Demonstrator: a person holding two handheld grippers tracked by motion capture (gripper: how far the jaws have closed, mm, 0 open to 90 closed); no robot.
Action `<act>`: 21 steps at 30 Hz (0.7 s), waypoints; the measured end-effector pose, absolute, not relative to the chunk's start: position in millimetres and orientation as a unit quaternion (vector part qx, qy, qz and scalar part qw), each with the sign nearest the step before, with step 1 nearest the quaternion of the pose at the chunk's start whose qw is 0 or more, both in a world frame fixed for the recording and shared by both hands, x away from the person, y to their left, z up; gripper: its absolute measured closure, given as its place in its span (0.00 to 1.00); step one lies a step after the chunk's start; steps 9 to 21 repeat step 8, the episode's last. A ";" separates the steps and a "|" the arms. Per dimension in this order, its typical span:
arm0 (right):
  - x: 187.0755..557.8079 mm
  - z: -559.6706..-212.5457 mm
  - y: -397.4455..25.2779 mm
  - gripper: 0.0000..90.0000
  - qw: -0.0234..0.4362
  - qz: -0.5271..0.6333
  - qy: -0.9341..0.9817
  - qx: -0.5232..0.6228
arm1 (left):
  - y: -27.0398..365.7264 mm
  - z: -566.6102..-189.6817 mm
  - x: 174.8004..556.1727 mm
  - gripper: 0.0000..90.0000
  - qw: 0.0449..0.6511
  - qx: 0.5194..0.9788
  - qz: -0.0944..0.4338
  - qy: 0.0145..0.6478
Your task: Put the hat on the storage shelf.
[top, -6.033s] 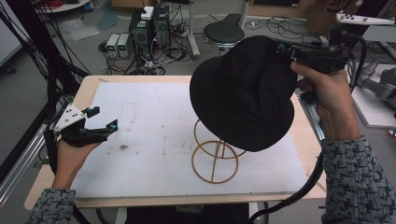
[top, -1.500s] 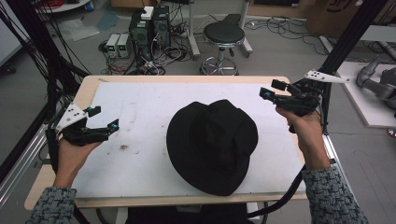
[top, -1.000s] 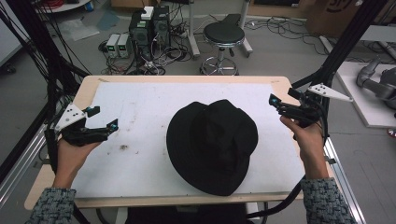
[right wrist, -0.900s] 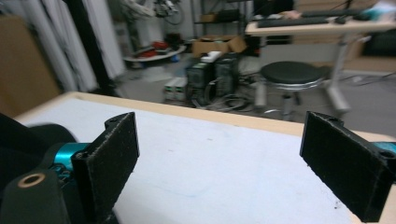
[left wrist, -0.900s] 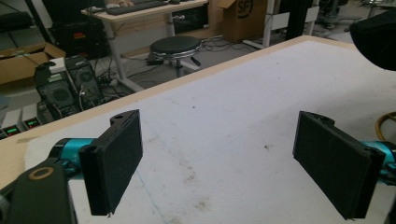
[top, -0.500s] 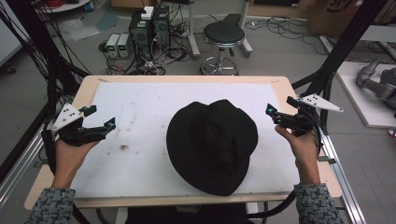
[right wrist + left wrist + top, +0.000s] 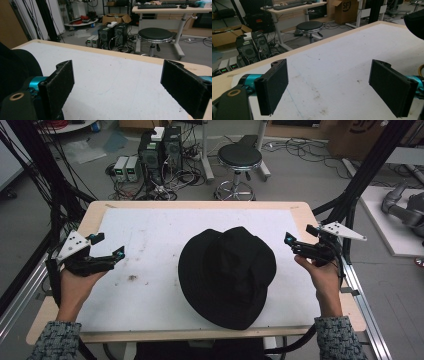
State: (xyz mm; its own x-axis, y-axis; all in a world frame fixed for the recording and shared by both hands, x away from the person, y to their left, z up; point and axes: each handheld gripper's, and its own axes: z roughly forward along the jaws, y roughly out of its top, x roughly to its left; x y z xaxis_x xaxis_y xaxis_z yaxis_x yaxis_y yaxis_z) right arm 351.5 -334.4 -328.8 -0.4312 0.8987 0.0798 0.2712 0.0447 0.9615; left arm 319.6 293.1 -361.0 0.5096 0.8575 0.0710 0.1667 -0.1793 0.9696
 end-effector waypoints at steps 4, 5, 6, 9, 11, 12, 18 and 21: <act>351.6 -328.6 -333.5 0.13 0.291 0.533 0.660 0.443 | 292.6 -361.7 320.1 0.18 0.523 0.694 0.330 0.369; 351.4 -328.6 -333.5 0.13 0.290 0.535 0.659 0.442 | 292.5 -361.8 320.0 0.18 0.523 0.694 0.330 0.369; 351.5 -328.5 -334.0 0.13 0.290 0.536 0.660 0.440 | 292.6 -361.7 320.1 0.18 0.524 0.693 0.330 0.369; 351.3 -328.4 -333.9 0.13 0.290 0.535 0.660 0.441 | 292.8 -361.7 320.2 0.18 0.524 0.693 0.330 0.369; 351.3 -328.4 -333.9 0.13 0.290 0.535 0.660 0.441 | 292.8 -361.7 320.2 0.18 0.524 0.693 0.330 0.369; 351.3 -328.4 -333.9 0.13 0.290 0.535 0.660 0.441 | 292.8 -361.7 320.2 0.18 0.524 0.693 0.330 0.369; 351.3 -328.4 -333.9 0.13 0.290 0.535 0.660 0.441 | 292.8 -361.7 320.2 0.18 0.524 0.693 0.330 0.369; 351.3 -328.4 -333.9 0.13 0.290 0.535 0.660 0.441 | 292.8 -361.7 320.2 0.18 0.524 0.693 0.330 0.369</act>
